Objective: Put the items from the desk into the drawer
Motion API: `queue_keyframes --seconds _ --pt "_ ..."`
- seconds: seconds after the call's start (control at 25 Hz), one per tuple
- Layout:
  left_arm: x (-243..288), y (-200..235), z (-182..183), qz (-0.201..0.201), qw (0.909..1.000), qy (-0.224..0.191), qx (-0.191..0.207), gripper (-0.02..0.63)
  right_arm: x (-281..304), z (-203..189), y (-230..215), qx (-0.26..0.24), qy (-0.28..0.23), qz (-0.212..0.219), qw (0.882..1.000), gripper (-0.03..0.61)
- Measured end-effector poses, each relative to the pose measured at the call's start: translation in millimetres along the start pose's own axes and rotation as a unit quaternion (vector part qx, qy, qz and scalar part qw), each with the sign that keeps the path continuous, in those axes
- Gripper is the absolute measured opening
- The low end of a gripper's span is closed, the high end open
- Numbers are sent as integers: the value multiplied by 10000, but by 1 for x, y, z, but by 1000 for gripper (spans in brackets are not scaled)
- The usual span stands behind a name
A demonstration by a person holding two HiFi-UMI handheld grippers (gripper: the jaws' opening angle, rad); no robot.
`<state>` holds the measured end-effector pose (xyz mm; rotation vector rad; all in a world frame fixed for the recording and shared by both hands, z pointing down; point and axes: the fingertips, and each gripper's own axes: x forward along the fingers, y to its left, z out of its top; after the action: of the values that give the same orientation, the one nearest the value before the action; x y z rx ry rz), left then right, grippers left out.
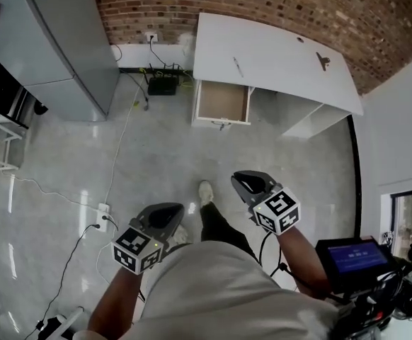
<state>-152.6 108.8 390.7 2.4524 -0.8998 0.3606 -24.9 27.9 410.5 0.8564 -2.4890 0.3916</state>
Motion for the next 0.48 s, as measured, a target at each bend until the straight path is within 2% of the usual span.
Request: queue_keyframes --seconds 0.16,0.48 --pt "32 38 20 36 9999 110 2 7 45 10 -76 218 1 -270 9994 34" --pt "111 130 84 393 9986 336 -84 8 147 43 -263 420 156 -707 9965 34"
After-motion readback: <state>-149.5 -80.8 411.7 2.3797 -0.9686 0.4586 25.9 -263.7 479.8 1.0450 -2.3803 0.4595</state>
